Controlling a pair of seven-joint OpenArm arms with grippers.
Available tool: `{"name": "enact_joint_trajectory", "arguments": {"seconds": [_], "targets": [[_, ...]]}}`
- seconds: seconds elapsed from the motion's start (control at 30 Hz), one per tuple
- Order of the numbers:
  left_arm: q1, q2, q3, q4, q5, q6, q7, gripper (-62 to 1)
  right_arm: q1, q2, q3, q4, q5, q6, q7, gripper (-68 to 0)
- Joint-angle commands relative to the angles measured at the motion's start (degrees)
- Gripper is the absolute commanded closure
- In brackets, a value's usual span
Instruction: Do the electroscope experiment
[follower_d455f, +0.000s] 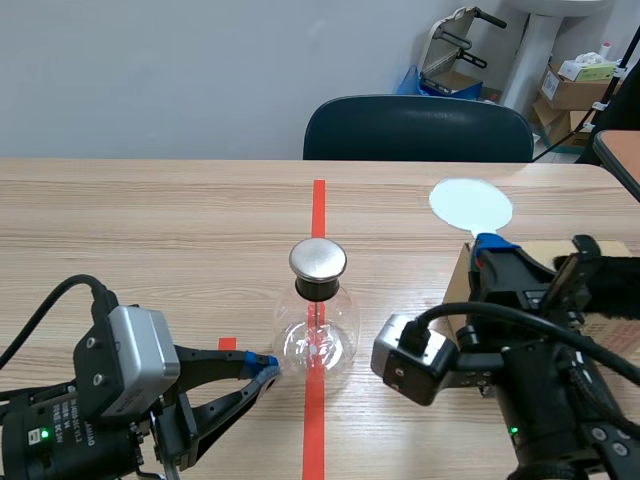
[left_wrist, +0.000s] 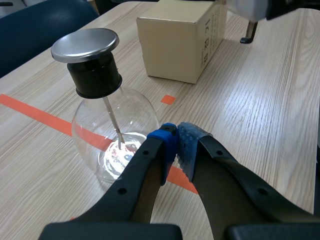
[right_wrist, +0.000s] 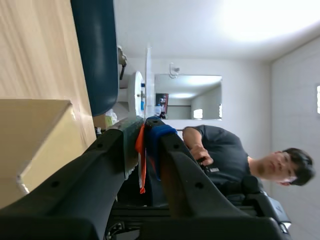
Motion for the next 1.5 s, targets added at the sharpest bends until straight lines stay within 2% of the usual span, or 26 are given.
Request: {"name": "enact_joint_trajectory", "arguments": {"seconds": [0.0,0.3,0.47,0.57,0.73,0.9,1.1,1.47], "targets": [[0.3,0.1,-0.3,0.9,-0.3,-0.3,-0.7,-2.5,0.7,0.9,0.0,0.5,0.0,-0.1,0.7,-1.1],[0.3,-1.6,-0.3,0.9,-0.4,-1.2,-1.5,-2.5,0.7,3.2,-1.5,0.5,0.0,0.9,5.2,-1.1],[0.5,-2.3,0.2,0.9,-3.4,-1.2,-1.8,-2.5,0.4,4.5,-1.5,0.5,0.0,0.9,8.4,-1.1],[0.4,-2.3,1.6,0.9,-3.4,-1.1,-3.0,-2.5,0.2,4.6,-1.5,0.5,0.0,0.9,8.5,-1.1],[0.1,-0.5,2.2,0.0,-3.4,-1.1,-3.4,-2.5,0.2,4.5,-1.4,0.5,0.4,0.7,8.1,-1.1],[-2.7,2.5,2.2,-5.4,-3.5,-1.2,-3.3,-2.5,0.2,4.5,-1.4,0.5,1.6,0.7,7.8,-1.1],[-6.2,5.0,2.2,-11.3,-5.6,-4.2,-3.6,-2.5,0.2,4.5,-1.4,0.5,1.9,0.7,7.7,-1.1],[-8.5,8.9,2.2,-17.3,-5.6,-4.2,-5.0,-2.5,0.2,4.5,-1.4,0.5,1.7,0.7,7.7,-1.1]]}}
